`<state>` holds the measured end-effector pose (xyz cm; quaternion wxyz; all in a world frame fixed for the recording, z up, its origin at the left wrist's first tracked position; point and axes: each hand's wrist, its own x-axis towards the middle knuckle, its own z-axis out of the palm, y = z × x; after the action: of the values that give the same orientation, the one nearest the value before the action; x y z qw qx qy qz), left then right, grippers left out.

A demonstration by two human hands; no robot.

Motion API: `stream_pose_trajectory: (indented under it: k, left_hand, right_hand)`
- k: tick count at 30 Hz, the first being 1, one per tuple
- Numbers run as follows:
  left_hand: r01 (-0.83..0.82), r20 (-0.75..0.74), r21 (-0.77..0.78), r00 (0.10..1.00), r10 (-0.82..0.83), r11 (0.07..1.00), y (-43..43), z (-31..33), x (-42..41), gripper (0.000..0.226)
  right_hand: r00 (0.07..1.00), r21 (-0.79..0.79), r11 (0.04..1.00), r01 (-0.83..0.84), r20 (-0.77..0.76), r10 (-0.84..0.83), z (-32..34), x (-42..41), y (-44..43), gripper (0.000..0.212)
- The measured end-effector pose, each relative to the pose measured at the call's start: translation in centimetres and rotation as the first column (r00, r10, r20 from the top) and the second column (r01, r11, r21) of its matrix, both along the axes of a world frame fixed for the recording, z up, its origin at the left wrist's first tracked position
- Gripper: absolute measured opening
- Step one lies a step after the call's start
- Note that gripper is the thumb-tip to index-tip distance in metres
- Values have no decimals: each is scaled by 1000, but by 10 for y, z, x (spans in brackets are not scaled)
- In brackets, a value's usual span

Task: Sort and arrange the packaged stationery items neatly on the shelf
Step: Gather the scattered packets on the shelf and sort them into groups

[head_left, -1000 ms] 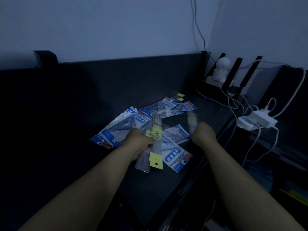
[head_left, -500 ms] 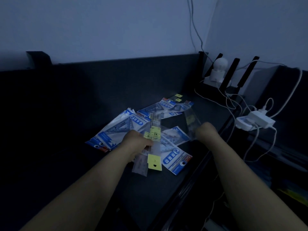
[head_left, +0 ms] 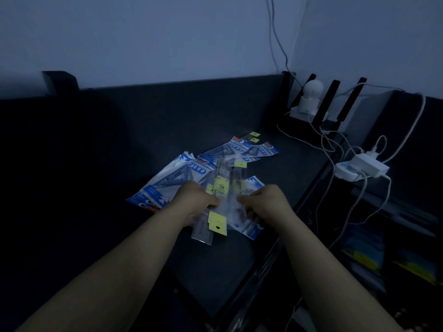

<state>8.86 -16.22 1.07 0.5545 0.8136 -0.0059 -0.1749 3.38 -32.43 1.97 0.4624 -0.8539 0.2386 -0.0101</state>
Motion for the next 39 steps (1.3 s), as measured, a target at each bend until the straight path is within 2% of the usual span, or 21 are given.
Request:
stream_pose_trajectory:
  k: [3,8,12,16,20,25,33,39]
  left_hand:
    - [54,-11,-29,998,-54,998,-2,2,-6,8]
    - [98,-9,-80,995,-99,992,5,7,-18,13]
    - [91,-13,-145,995,-94,985,20,13,-24,28]
    - [62,13,-169,998,-60,984,34,15,-35,14]
    - [17,-13,-210,1000,-20,978,52,12,-50,13]
    - [28,2,-255,1000,-29,966,78,17,-76,13]
    - [39,47,-281,999,-27,959,131,24,-122,15]
    - [-29,70,-301,996,52,953,180,30,-159,18]
  right_hand:
    - [1000,-72,997,-24,-8,24,0,1,11,31]
    - [999,-43,998,-39,9,39,4,-6,22,20]
    - [994,-6,999,-47,101,47,9,-20,33,32]
    - [990,100,994,38,133,-51,8,-31,50,31]
    - [987,146,988,51,144,-73,9,-54,67,29]
    - [973,103,995,0,228,-24,6,-83,95,20]
    - [957,47,999,10,288,-23,8,-120,148,26]
    - [941,-27,996,-89,324,93,16,-141,195,32]
